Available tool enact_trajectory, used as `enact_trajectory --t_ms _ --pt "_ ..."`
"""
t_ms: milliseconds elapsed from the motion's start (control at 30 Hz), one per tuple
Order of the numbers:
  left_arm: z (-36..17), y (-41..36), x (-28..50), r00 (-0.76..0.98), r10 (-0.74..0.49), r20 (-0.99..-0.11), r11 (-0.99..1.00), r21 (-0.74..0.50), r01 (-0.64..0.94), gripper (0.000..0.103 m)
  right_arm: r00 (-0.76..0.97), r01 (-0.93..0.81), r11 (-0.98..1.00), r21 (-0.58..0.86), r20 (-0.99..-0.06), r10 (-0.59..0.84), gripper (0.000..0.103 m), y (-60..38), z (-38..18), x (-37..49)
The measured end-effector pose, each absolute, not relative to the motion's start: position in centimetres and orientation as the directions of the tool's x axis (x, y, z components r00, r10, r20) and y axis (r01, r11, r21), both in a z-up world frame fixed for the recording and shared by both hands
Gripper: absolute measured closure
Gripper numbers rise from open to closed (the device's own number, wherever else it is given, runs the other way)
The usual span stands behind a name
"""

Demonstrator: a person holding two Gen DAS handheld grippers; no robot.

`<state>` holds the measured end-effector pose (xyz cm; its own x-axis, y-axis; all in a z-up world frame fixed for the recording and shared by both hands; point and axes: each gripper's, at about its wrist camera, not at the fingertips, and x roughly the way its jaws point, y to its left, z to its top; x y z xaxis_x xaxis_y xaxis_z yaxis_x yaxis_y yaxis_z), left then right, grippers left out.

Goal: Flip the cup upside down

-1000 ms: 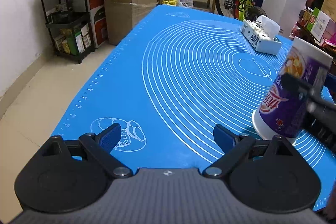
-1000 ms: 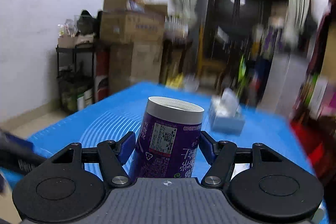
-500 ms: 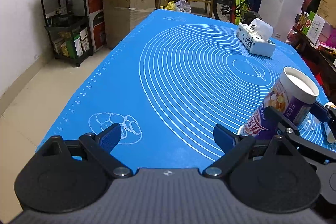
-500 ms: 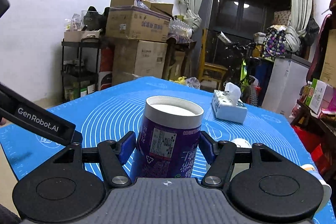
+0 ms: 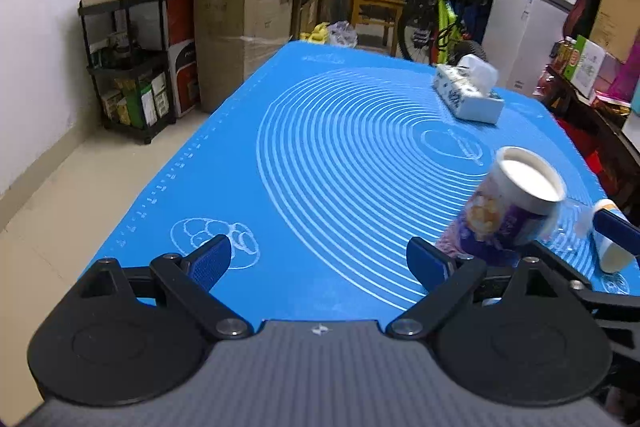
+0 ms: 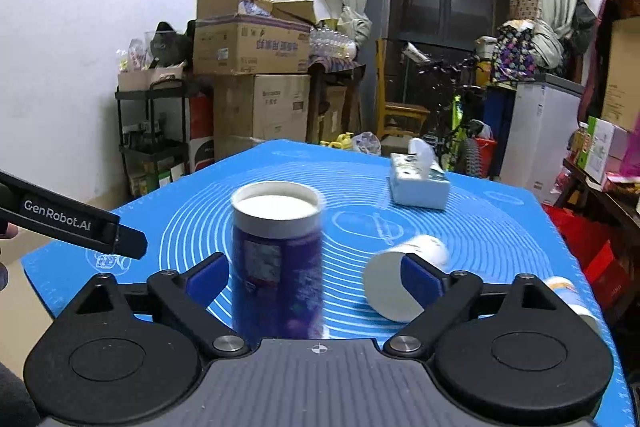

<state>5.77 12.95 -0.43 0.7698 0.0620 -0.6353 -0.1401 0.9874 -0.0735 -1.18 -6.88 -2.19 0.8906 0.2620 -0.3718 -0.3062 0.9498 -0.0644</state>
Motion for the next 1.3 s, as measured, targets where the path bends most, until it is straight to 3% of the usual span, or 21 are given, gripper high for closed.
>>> enact_trajectory --t_ms 600,1300 --pt "-1.1 5.1 2.4 0.769 -0.078 -0.635 0.996 -0.075 0.04 0.009 0.867 -0.182 0.982 0.046 -0.464 0.182 0.008 -17.3 -1.1 -5.0" --pt "-1.8 3.2 -0.4 0.75 -0.056 -0.659 0.998 -0.006 0.069 0.009 0.848 -0.22 0.975 -0.005 -0.495 0.189 0.008 -16.2 -1.8 -7.8"
